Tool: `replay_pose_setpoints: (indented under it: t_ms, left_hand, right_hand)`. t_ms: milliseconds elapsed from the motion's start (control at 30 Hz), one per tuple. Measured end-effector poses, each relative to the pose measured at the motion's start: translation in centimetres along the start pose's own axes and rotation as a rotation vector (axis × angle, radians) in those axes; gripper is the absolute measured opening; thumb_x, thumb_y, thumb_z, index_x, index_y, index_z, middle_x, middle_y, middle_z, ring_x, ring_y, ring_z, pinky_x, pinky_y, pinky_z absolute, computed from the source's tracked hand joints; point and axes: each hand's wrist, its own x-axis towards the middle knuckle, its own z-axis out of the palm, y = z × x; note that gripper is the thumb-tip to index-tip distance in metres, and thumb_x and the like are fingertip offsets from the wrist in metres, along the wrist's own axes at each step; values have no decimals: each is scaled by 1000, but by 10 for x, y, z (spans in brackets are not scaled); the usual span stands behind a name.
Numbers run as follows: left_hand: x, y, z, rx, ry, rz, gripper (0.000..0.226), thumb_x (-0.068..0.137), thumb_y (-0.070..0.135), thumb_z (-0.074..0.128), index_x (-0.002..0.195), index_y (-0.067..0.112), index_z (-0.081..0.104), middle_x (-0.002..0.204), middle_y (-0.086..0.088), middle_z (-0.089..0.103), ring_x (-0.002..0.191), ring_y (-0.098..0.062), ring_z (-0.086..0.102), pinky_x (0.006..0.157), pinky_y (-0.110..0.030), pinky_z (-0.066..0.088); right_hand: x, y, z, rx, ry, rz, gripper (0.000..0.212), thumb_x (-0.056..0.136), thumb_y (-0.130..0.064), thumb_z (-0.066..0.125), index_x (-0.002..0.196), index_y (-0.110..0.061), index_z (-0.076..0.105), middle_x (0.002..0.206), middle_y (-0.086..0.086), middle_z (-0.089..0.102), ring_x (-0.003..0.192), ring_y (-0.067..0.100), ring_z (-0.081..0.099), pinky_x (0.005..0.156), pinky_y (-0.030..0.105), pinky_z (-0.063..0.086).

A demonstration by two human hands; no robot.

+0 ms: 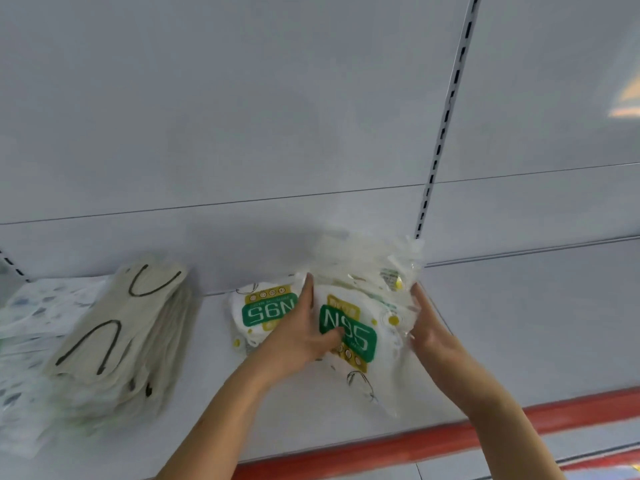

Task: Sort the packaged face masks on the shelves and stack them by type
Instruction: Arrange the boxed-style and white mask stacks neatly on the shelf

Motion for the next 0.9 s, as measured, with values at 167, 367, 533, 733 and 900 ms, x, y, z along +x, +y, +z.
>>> replay_pose_setpoints:
  t_ms: [167,367,533,733,900]
  left_hand:
    - [13,2,6,14,10,80,69,87,25,79,140,39,37,118,26,63,106,11,63,85,-14,54]
    - [24,-6,12,-34,-30,87,113,55,51,95,148,28,35,133,15,61,124,-1,59,100,-25,53]
    - [19,-10,20,-75,-15,132,109,64,32,95,150,35,30,134,29,58,127,6,53,102,-20,50]
    - [32,-16,9,143,-151,69,146,44,70,91,155,42,1,157,13,37,141,-8,40,119,-35,36]
    - [57,-5,7,24,-331,38,93,62,35,96,135,43,40,126,15,63,113,2,60,99,-19,52]
  right_hand:
    - [13,28,7,-270,-6,179,88,64,-18,92,134,-35,43,118,-4,69,110,19,68,83,37,60]
    - [25,12,-38,-410,-221,192,42,76,-13,82,115,-2,68,128,-21,58,122,1,55,94,25,54]
    - [23,7,-47,-422,-291,285,61,66,-1,81,122,6,58,113,5,68,100,0,68,74,17,56]
    - [15,2,-48,-510,-286,365,53,68,-7,88,115,-19,66,120,-10,65,114,-2,60,92,13,48]
    - [15,10,-44,-540,-225,388,40,73,-22,87,109,-28,69,122,3,64,109,8,66,86,19,54]
